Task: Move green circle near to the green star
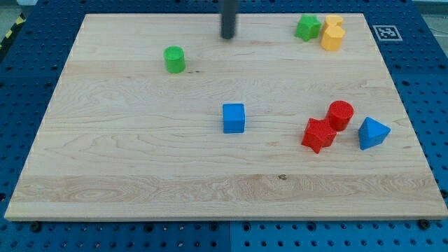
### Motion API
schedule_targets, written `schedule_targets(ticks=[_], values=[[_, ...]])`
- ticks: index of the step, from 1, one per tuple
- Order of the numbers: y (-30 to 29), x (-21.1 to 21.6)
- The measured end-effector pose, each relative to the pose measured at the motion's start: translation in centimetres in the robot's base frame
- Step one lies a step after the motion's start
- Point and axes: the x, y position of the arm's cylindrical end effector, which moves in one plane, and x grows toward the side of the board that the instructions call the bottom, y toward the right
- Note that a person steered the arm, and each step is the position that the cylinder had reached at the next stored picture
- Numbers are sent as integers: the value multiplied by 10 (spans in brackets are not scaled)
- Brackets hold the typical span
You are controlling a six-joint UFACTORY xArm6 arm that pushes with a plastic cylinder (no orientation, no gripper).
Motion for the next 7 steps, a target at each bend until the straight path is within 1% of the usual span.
schedule_targets(ticks=[1,2,3,5,7], values=[[-84,0],[-124,44],[-110,87],[42,92],[49,106]])
